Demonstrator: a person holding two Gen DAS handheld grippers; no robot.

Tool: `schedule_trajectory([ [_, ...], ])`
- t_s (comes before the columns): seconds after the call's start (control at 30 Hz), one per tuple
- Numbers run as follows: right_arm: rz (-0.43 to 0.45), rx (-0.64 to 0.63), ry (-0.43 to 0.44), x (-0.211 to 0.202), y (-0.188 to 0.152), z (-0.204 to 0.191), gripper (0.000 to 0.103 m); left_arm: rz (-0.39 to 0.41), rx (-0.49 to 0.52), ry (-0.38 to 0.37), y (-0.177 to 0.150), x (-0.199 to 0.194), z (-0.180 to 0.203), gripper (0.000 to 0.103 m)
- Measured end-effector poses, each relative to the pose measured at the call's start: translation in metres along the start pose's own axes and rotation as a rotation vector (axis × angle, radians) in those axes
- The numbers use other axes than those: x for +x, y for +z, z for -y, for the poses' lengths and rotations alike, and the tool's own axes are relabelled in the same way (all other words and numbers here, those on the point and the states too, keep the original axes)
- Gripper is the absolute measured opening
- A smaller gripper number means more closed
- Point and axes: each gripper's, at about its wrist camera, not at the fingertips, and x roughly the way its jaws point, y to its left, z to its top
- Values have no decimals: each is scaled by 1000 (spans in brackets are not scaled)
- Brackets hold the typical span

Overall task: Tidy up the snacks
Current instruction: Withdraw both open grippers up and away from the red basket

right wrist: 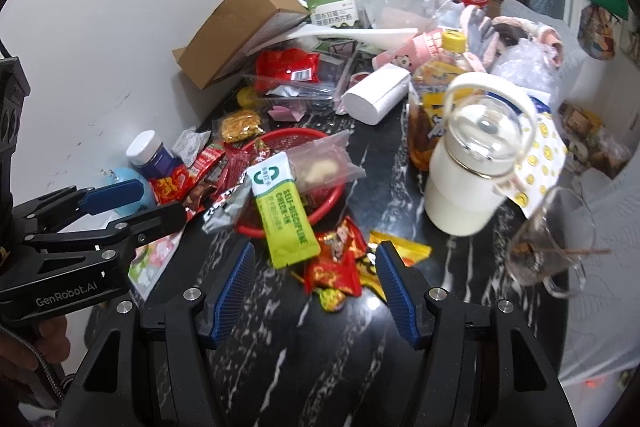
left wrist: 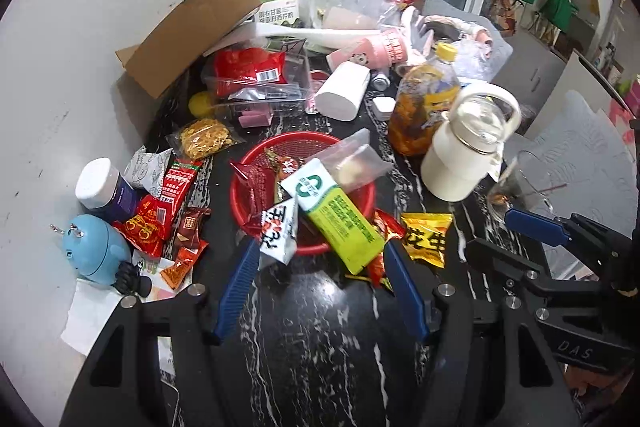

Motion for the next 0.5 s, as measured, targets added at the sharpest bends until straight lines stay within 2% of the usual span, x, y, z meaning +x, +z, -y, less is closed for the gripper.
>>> schedule_trajectory([
  [0.5, -11, 27, -5, -35, -43, 10, 63, -14, -4, -3, -40, -22, 32, 63],
])
